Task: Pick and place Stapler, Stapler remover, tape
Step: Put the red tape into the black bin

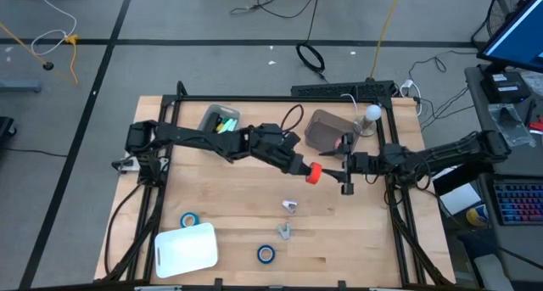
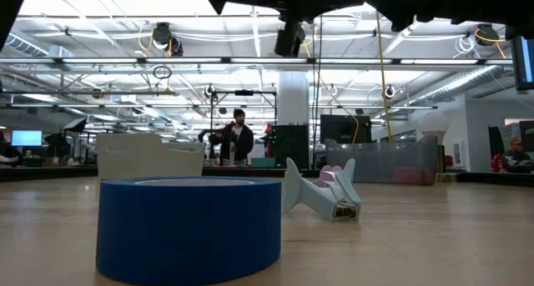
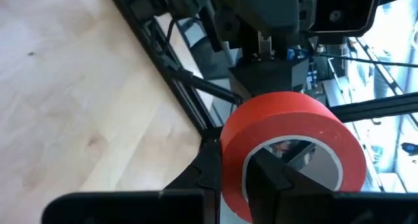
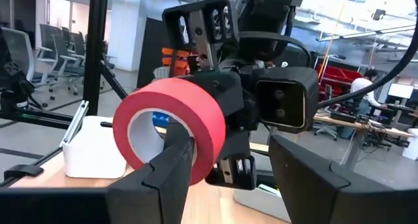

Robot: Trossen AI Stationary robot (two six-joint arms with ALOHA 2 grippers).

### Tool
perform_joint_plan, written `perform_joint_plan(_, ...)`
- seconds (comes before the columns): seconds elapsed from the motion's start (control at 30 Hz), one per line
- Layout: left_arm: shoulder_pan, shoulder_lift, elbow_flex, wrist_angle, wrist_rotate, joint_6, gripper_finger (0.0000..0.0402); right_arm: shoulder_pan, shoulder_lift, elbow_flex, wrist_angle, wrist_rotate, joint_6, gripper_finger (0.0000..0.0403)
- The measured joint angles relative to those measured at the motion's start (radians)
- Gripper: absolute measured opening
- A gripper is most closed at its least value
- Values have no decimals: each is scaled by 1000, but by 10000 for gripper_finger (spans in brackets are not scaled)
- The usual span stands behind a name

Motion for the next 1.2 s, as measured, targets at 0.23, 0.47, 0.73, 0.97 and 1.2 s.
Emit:
perform_joint_plan(0.23, 1, 4, 1, 9, -50, -14, 39, -1, 0, 1, 2, 7, 3, 199)
perform_joint_plan(0.47, 0, 2, 1, -4, -64, -17, 39, 0, 1, 2, -1, 4, 35, 199)
perform_joint_plan(0.73, 0, 2, 1, -5, -97, -25, 39, 0, 1, 2, 12, 3, 35, 189)
perform_joint_plan(0.97, 0, 2, 1, -3, -105, -22, 39, 0, 1, 2, 16, 0, 35, 129)
perform_joint_plan(1.2, 0, 1, 1, -5, -104, -12, 39, 0, 1, 2, 18, 3, 34, 34)
